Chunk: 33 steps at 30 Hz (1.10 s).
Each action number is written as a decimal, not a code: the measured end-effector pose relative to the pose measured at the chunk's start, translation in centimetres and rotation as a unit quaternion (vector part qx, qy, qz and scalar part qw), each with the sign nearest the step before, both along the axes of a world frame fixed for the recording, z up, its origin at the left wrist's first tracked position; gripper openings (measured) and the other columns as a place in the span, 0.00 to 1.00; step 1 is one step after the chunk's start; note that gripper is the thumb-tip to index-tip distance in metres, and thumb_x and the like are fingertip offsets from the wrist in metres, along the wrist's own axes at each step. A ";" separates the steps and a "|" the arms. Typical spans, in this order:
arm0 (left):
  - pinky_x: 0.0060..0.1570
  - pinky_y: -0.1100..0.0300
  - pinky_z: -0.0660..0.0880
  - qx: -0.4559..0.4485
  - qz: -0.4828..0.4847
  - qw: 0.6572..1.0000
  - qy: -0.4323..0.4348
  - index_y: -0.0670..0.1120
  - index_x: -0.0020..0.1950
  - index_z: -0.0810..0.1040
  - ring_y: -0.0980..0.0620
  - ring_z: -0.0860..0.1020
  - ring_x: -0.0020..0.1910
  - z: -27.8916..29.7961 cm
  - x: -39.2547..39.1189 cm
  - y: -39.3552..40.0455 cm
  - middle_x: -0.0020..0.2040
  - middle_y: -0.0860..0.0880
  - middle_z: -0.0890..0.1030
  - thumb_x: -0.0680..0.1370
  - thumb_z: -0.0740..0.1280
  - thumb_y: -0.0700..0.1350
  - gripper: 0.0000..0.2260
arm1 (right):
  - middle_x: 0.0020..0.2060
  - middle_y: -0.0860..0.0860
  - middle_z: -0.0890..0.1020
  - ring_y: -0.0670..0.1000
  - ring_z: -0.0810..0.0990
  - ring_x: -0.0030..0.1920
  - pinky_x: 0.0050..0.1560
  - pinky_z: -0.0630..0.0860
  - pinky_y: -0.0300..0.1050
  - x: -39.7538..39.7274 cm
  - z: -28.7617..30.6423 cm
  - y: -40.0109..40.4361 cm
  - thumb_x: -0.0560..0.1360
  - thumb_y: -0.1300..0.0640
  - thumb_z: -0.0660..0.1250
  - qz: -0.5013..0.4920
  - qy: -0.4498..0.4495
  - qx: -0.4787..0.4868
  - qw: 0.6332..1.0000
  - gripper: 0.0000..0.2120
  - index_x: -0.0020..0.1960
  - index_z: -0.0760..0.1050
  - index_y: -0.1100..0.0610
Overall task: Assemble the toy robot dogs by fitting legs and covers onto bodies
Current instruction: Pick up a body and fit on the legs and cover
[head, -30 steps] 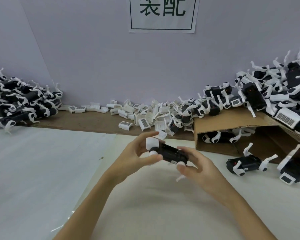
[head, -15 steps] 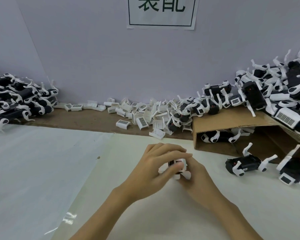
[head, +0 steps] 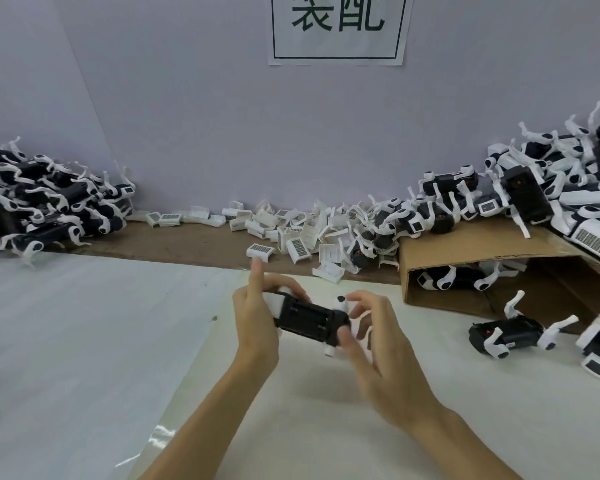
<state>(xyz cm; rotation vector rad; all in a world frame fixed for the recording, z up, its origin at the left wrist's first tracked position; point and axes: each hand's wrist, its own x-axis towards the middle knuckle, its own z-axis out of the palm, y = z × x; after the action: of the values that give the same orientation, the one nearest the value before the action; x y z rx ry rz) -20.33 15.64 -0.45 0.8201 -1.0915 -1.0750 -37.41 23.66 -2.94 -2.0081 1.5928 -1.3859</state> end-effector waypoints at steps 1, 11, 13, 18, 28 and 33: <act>0.51 0.50 0.77 0.026 0.014 0.999 0.022 0.43 0.32 0.83 0.38 0.83 0.44 0.1 0.6 -0.7 0.36 0.38 0.84 0.85 0.55 0.65 0.35 | 0.58 0.40 0.75 0.47 0.78 0.56 0.49 0.75 0.36 0.0 0.0 -0.6 0.82 0.30 0.54 0.000 -0.041 0.005 0.999 0.20 0.67 0.68 0.41; 0.37 0.56 0.71 0.116 0.096 0.986 0.071 0.47 0.29 0.83 0.45 0.82 0.40 -0.5 3.0 -2.6 0.36 0.44 0.85 0.87 0.56 0.61 0.33 | 0.85 0.51 0.49 0.52 0.47 0.84 0.81 0.55 0.54 -1.4 0.4 -12.8 0.87 0.46 0.56 -0.065 0.223 0.229 0.945 0.28 0.84 0.57 0.53; 0.34 0.58 0.70 0.120 0.095 0.986 0.067 0.47 0.29 0.83 0.46 0.83 0.38 -0.4 3.1 -2.7 0.36 0.44 0.85 0.87 0.56 0.61 0.33 | 0.82 0.54 0.59 0.55 0.56 0.82 0.78 0.60 0.54 -1.3 0.2 -13.7 0.86 0.47 0.60 -0.084 0.239 0.237 0.938 0.23 0.77 0.66 0.55; 0.37 0.56 0.70 0.122 0.081 0.988 0.041 0.47 0.29 0.83 0.45 0.83 0.41 -0.4 3.0 -2.7 0.37 0.44 0.86 0.87 0.56 0.59 0.32 | 0.53 0.47 0.78 0.51 0.75 0.60 0.63 0.69 0.48 -0.6 -0.4 -12.8 0.83 0.50 0.67 -0.115 0.225 0.142 0.957 0.08 0.49 0.72 0.52; 0.49 0.51 0.69 0.167 0.039 0.985 0.000 0.48 0.30 0.84 0.42 0.81 0.46 -0.7 1.4 -1.5 0.38 0.45 0.87 0.87 0.55 0.61 0.33 | 0.55 0.53 0.84 0.53 0.87 0.49 0.52 0.83 0.57 -2.7 0.9 -5.6 0.87 0.55 0.59 -0.041 -0.124 0.106 0.986 0.10 0.68 0.70 0.50; 0.52 0.51 0.72 0.201 -0.021 0.979 -0.001 0.47 0.33 0.85 0.44 0.82 0.44 -0.9 0.0 -0.5 0.39 0.46 0.86 0.86 0.55 0.64 0.33 | 0.47 0.50 0.87 0.52 0.87 0.41 0.40 0.82 0.44 -3.4 0.1 -2.2 0.89 0.59 0.53 -0.029 -0.318 0.104 0.942 0.16 0.64 0.78 0.50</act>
<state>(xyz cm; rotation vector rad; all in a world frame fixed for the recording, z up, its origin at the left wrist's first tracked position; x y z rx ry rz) -20.35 15.13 -1.32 1.1203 -0.9067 -1.3553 -40.83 21.45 -2.80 -1.2168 1.4181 -1.5881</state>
